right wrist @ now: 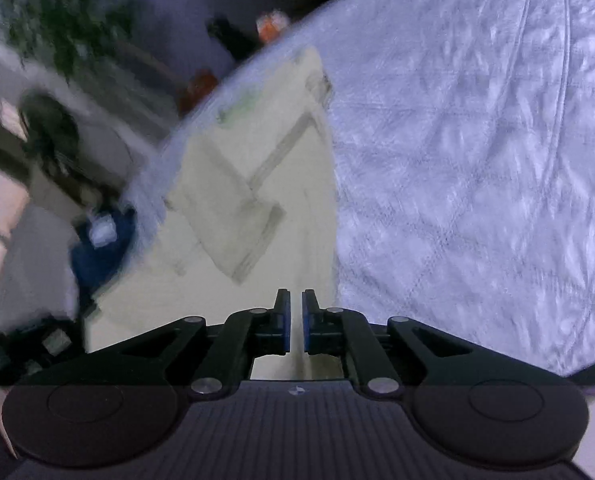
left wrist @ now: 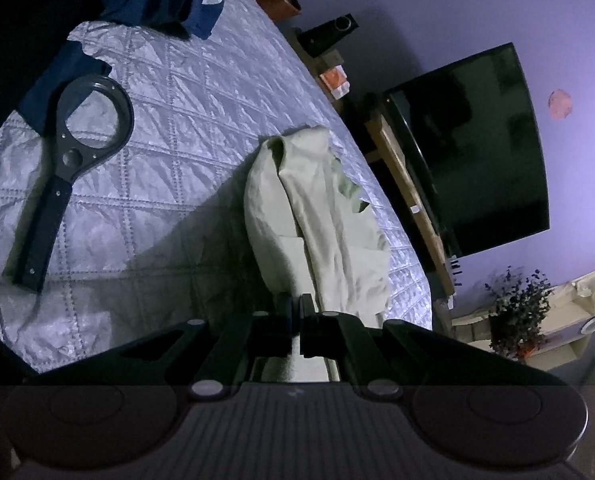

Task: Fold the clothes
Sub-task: 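Lift the hem with both grippers and fold it over toward the collar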

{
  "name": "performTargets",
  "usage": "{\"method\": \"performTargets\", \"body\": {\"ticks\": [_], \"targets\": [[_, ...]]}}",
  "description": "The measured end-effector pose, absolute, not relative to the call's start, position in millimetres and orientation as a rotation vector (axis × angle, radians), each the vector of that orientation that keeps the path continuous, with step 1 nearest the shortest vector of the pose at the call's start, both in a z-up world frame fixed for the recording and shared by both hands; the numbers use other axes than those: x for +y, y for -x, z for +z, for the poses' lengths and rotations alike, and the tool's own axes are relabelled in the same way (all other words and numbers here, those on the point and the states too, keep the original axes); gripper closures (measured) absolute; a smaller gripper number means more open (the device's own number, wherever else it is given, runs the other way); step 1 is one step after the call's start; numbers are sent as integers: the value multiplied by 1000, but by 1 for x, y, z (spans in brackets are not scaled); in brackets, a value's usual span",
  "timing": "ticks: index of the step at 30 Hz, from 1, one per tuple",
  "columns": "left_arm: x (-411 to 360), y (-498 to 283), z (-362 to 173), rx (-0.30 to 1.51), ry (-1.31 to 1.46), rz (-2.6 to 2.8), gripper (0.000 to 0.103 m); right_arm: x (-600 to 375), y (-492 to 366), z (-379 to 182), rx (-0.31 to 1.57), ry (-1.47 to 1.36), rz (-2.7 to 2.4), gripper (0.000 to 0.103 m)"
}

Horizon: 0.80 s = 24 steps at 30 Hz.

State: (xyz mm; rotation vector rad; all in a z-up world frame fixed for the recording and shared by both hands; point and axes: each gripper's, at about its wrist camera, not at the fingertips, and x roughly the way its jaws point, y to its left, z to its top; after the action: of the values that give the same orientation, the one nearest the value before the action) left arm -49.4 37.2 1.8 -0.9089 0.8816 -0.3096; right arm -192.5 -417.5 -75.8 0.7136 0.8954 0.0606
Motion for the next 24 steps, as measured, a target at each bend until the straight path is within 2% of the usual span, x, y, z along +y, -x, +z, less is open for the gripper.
{"method": "performTargets", "body": {"ticks": [5,7,8,9,10,11,12,13,14,15,17,24], "targets": [[34,49,0,884,894,-325,100,-392,182,-81,955,-556,118,82],[32,48,-1,889,887,-326,100,-389,175,-81,937,-557,136,69],[32,47,-1,891,885,-325,100,-388,171,-81,932,-566,157,52],[31,46,-2,892,884,-324,100,-385,168,-80,929,-569,183,42],[31,46,-2,891,883,-324,100,-381,166,-78,926,-569,211,26],[31,46,-2,889,879,-324,100,-378,164,-77,928,-562,230,21],[31,47,-1,889,869,-324,100,-374,162,-77,933,-547,228,23],[31,47,-1,889,859,-323,100,-372,161,-78,938,-529,213,30],[31,47,0,889,851,-323,100,-370,159,-78,942,-511,197,74],[31,48,0,889,844,-323,100,-371,159,-79,945,-513,192,97],[31,48,2,885,827,-325,100,-374,160,-81,944,-544,197,103],[34,44,6,871,816,-326,100,-392,170,-70,832,-678,170,103]]}}
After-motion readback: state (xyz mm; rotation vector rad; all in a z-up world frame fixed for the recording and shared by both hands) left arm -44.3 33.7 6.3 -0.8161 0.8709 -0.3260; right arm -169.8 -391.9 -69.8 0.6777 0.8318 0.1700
